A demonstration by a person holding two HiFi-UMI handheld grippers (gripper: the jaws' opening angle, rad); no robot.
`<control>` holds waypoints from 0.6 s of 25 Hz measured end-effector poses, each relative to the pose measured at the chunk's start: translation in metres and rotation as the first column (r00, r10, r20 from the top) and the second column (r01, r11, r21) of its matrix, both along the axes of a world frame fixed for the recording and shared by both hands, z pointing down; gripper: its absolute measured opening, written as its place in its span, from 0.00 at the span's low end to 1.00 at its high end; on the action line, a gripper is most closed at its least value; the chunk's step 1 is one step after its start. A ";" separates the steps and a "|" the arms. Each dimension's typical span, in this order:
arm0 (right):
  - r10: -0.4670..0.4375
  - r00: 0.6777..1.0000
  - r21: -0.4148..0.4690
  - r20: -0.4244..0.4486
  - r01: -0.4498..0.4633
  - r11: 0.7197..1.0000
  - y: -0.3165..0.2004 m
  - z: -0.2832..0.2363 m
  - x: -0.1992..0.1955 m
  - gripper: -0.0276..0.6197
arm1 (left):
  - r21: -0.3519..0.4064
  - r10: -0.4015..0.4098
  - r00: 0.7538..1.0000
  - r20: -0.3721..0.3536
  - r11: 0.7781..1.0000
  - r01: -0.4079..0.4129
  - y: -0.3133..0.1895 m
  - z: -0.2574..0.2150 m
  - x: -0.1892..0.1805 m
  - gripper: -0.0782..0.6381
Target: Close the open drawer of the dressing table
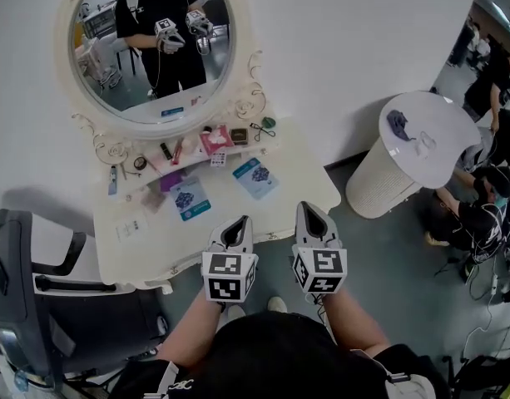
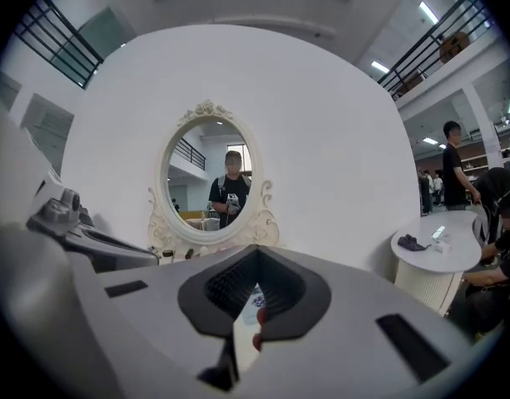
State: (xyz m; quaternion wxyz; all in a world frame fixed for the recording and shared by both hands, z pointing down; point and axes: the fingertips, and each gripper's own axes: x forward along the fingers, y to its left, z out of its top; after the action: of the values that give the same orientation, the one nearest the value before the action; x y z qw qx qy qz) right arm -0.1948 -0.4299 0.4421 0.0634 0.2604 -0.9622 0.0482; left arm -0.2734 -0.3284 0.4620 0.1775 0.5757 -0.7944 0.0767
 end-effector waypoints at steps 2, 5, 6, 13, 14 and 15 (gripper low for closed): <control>-0.009 1.000 0.014 0.021 0.009 1.000 0.004 -0.013 0.001 0.06 | 0.014 0.004 1.000 0.009 1.000 -0.004 -0.002 -0.007 -0.001 0.12; -0.016 0.999 0.015 0.029 0.016 1.000 0.008 -0.016 0.001 0.06 | 0.022 0.009 1.000 0.012 1.000 -0.009 -0.004 -0.009 -0.001 0.12; -0.016 0.999 0.013 0.028 0.016 1.000 0.008 -0.014 0.000 0.06 | 0.022 0.010 1.000 0.011 1.000 -0.010 -0.004 -0.009 -0.002 0.12; -0.012 1.000 -0.011 0.008 0.012 1.000 0.011 -0.006 -0.003 0.06 | 0.022 0.004 1.000 0.012 1.000 -0.004 0.000 -0.008 -0.006 0.12; -0.011 1.000 -0.015 0.006 0.011 1.000 0.011 -0.005 -0.003 0.06 | 0.020 0.001 1.000 0.011 1.000 -0.002 0.001 -0.007 -0.006 0.12; -0.011 1.000 -0.018 0.004 0.011 1.000 0.012 -0.004 -0.003 0.06 | 0.017 -0.001 1.000 0.010 1.000 0.001 0.001 -0.006 -0.006 0.12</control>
State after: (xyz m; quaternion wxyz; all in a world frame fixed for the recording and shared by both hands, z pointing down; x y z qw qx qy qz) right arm -0.1980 -0.4182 0.4382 0.0639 0.2544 -0.9633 0.0570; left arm -0.2797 -0.3270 0.4560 0.1685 0.5765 -0.7962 0.0729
